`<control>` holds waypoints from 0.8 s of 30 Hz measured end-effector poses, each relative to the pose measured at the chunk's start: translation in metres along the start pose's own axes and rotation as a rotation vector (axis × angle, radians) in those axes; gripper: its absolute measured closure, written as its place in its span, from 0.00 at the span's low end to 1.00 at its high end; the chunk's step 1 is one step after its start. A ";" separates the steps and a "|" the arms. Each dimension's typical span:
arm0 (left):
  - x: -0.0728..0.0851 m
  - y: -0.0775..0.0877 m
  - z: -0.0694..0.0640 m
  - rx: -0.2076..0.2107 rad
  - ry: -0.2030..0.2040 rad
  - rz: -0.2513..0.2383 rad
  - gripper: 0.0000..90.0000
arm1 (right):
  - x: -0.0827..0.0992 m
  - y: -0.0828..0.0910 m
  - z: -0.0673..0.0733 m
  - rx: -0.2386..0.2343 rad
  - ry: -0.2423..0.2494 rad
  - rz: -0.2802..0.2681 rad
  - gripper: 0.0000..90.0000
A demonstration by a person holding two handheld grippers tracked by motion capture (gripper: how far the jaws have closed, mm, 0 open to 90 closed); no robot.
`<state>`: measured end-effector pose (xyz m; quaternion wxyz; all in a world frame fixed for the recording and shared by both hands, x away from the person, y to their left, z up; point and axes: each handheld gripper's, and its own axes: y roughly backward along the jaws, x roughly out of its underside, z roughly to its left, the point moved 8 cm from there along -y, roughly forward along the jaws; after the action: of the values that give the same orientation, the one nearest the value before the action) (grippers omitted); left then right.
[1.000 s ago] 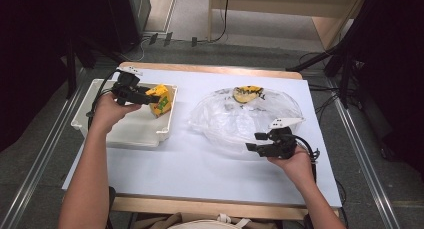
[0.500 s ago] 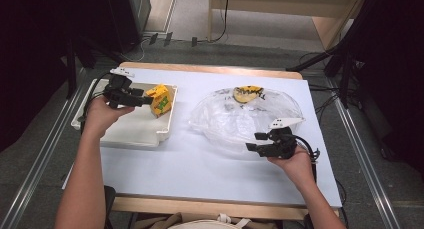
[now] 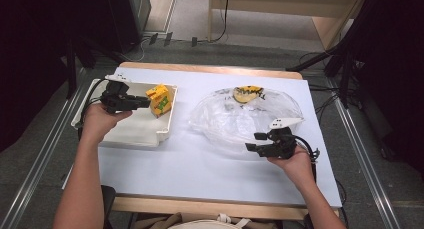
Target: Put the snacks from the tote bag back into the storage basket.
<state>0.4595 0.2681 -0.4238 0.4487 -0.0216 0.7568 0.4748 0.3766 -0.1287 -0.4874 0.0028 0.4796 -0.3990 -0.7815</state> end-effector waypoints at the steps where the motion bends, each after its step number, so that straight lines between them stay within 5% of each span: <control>1: 0.001 0.000 -0.001 0.006 -0.006 0.005 0.90 | 0.000 0.000 0.000 0.000 -0.001 0.000 0.47; 4: 0.004 -0.001 -0.004 0.046 -0.017 0.008 1.00 | 0.000 0.000 0.000 -0.002 -0.001 0.001 0.47; 7: 0.005 -0.003 -0.005 0.077 -0.006 0.016 1.00 | 0.000 0.000 0.000 -0.003 0.002 0.000 0.47; 13: 0.004 -0.011 -0.012 0.067 -0.039 0.016 1.00 | 0.000 -0.001 0.000 -0.003 0.006 0.002 0.47; 24: 0.004 -0.022 -0.013 0.073 -0.003 -0.006 1.00 | 0.000 -0.001 0.000 0.000 0.007 0.004 0.47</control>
<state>0.4584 0.2477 -0.4401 0.4517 -0.0068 0.7730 0.4453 0.3770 -0.1277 -0.4881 0.0059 0.4815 -0.3999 -0.7799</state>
